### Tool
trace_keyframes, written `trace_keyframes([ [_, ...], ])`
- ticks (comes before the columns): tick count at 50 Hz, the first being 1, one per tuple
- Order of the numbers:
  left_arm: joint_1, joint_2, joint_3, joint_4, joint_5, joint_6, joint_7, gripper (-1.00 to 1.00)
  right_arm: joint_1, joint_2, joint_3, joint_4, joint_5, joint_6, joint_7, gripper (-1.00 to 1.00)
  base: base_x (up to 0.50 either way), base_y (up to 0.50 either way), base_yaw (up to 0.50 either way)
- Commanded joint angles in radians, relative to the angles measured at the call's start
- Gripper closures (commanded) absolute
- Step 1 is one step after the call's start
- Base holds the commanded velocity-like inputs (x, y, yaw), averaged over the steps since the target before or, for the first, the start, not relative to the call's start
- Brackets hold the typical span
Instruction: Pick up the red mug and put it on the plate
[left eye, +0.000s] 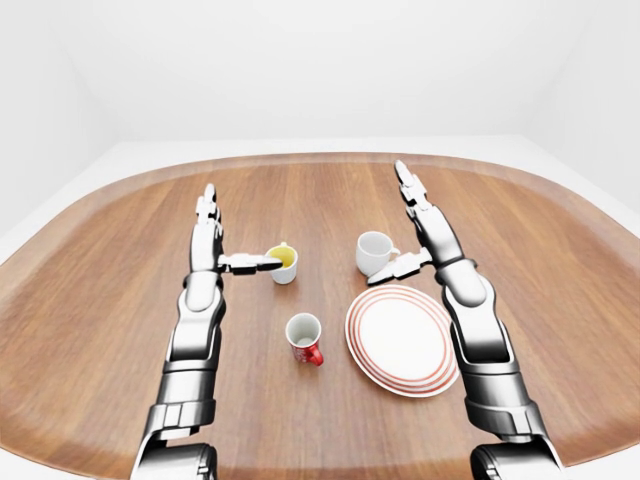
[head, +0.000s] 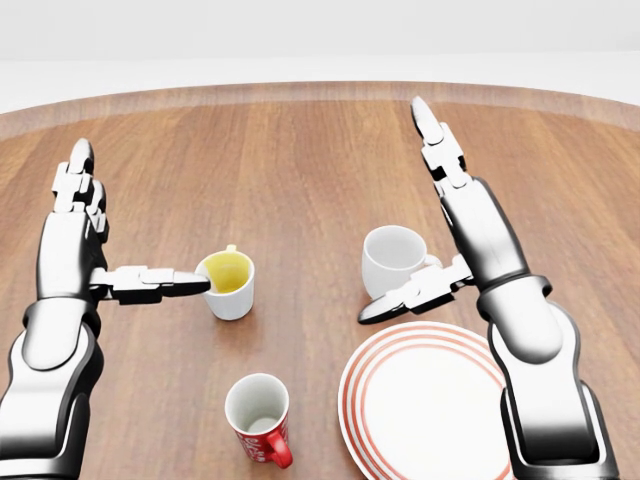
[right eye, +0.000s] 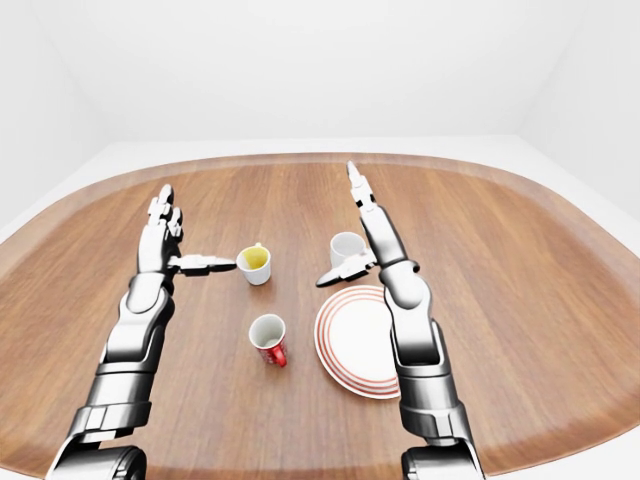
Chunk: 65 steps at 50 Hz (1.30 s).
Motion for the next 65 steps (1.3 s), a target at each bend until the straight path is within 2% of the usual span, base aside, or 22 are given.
trace_keyframes([
  [1, -0.007, 0.002, 0.001, -0.014, 0.0, 0.0, -0.001, -1.0, -0.056, 0.014, 0.036, 0.106, -0.122, 0.0, 0.067, -1.0, 0.0, 0.0, 0.0],
  [25, -0.005, -0.012, -0.009, -0.025, 0.002, 0.0, 0.002, -1.0, -0.147, 0.085, 0.107, 0.293, -0.303, 0.0, 0.152, -1.0, 0.0, 0.0, 0.0],
  [42, -0.006, -0.012, -0.01, -0.013, 0.003, 0.0, 0.002, -1.0, -0.167, 0.138, 0.147, 0.467, -0.372, 0.0, 0.124, -1.0, 0.0, 0.0, 0.0],
  [65, -0.005, -0.012, -0.009, -0.033, 0.002, 0.0, 0.0, -1.0, -0.195, 0.202, 0.184, 0.577, -0.449, 0.0, 0.125, -1.0, 0.0, 0.0, 0.0],
])
